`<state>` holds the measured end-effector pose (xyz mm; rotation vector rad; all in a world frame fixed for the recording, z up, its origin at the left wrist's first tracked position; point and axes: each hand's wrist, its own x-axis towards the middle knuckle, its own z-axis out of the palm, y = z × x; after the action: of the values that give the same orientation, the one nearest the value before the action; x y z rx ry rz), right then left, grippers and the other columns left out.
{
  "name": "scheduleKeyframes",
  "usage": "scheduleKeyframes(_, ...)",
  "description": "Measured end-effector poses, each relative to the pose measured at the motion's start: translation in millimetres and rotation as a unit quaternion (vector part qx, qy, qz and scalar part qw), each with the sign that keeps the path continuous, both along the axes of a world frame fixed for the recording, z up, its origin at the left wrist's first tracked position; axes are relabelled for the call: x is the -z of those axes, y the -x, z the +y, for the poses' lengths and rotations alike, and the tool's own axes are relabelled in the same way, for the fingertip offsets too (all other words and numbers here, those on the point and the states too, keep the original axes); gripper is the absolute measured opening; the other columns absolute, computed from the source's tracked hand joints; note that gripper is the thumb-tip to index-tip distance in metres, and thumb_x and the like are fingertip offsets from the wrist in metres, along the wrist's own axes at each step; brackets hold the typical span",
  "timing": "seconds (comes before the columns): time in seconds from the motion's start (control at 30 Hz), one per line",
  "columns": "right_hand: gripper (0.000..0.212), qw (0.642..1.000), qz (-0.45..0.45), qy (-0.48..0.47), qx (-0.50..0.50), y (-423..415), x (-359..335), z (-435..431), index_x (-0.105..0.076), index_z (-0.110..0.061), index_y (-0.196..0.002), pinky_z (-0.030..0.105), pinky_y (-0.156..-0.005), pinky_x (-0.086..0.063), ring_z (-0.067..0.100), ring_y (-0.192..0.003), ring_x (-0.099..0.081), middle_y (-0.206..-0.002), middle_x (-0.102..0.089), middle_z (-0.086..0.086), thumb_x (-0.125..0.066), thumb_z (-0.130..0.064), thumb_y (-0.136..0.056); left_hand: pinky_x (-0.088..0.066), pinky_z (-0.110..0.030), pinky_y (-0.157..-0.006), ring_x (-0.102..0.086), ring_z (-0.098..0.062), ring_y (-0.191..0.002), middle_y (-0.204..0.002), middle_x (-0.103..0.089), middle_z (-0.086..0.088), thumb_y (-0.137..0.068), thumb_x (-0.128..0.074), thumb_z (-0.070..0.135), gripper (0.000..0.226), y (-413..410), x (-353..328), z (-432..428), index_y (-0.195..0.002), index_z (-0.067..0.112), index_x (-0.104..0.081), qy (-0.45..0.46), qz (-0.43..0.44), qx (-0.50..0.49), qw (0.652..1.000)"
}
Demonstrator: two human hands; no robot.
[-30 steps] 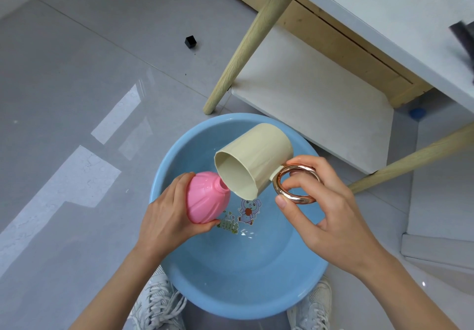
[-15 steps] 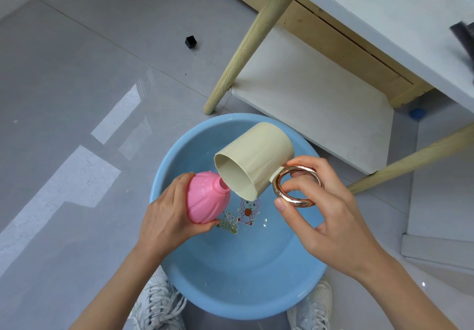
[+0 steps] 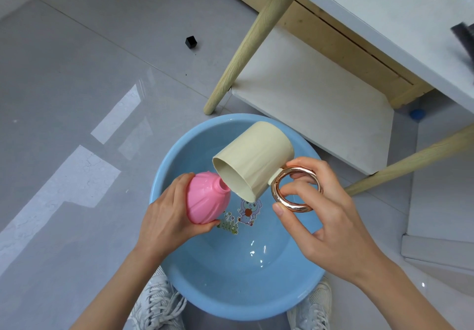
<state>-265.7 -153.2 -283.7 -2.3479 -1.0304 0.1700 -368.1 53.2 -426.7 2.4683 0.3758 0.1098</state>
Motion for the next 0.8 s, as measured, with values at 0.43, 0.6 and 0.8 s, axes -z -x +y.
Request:
scheduleKeyframes(0.43, 0.017, 0.999, -0.048, 0.01, -0.017, 4.2, 0.1, 1.3, -0.064, -0.01, -0.087, 0.029, -0.088, -0.043, 0.023, -0.102, -0.052, -0.119, -0.049, 0.009, -0.058, -0.027, -0.088, -0.052, -0.032, -0.062, -0.065, -0.027, -0.088, -0.115, -0.061, -0.003, -0.044, -0.088, 0.055, 0.099, -0.5, -2.3, -0.6, -0.123, 0.018, -0.041, 0.006, 0.004, -0.003, 1.0)
scheduleKeyframes(0.6, 0.019, 0.998, -0.063, 0.011, -0.027, 6.6, 2.3, 1.3, -0.065, -0.006, -0.086, 0.036, -0.091, -0.044, 0.026, -0.105, -0.05, -0.119, -0.05, 0.014, -0.059, -0.024, -0.088, -0.051, -0.031, -0.063, -0.064, -0.025, -0.089, -0.116, -0.061, -0.001, -0.044, -0.089, 0.053, 0.099, -0.3, -2.6, -0.3, -0.123, 0.018, -0.042, 0.01, 0.008, -0.002, 1.0)
scheduleKeyframes(0.8, 0.018, 0.997, -0.074, 0.013, -0.036, 7.8, 3.9, -0.4, -0.065, -0.005, -0.084, 0.035, -0.092, -0.044, 0.027, -0.107, -0.05, -0.121, -0.05, 0.017, -0.06, -0.022, -0.088, -0.051, -0.03, -0.061, -0.065, -0.025, -0.085, -0.114, -0.062, -0.001, -0.048, -0.073, 0.066, 0.093, -1.2, -3.2, -0.3, -0.123, 0.018, -0.043, 0.002, 0.01, -0.006, 1.0)
